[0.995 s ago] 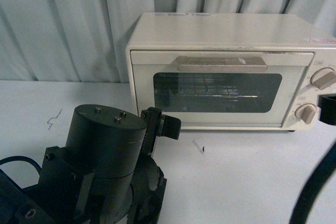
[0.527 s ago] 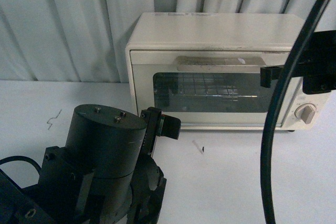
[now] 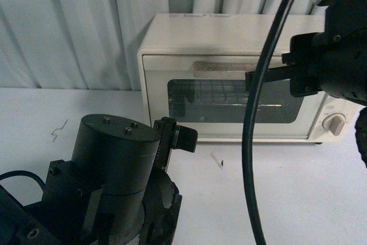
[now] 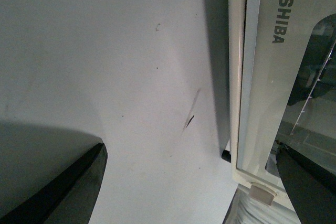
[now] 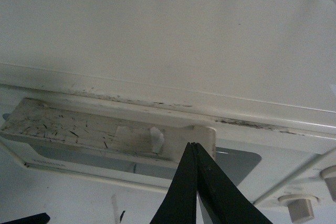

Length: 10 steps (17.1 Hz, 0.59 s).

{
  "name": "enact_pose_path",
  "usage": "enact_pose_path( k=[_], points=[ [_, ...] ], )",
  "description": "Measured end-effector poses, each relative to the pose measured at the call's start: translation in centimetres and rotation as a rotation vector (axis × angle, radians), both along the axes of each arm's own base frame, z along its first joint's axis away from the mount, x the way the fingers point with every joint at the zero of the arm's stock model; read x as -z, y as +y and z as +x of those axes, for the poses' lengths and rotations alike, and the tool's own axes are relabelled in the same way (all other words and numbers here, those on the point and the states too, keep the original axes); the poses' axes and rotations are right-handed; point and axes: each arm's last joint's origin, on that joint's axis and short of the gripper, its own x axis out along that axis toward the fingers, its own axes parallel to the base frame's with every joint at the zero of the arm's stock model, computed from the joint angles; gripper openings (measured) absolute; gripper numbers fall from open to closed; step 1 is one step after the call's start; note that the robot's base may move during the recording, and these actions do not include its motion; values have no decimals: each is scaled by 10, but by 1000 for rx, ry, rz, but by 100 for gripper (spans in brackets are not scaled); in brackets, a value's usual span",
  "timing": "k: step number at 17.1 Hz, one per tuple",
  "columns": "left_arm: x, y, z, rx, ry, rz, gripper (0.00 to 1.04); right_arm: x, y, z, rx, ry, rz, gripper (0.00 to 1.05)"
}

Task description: Open oven

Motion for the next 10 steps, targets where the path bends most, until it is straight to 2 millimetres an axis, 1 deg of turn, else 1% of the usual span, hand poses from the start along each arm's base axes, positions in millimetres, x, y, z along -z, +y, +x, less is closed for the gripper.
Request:
enact_pose_path(
  k=[2,4,10],
  points=[
    [0,0,0,0,0,0,98,2,13,10,-24,1,-3,2],
    [0,0,0,0,-1,0,98,6,20,15,-38,6,-5,2],
    [0,0,0,0,-1,0,98,12,22,19,-32,11,-8,2]
  ],
)
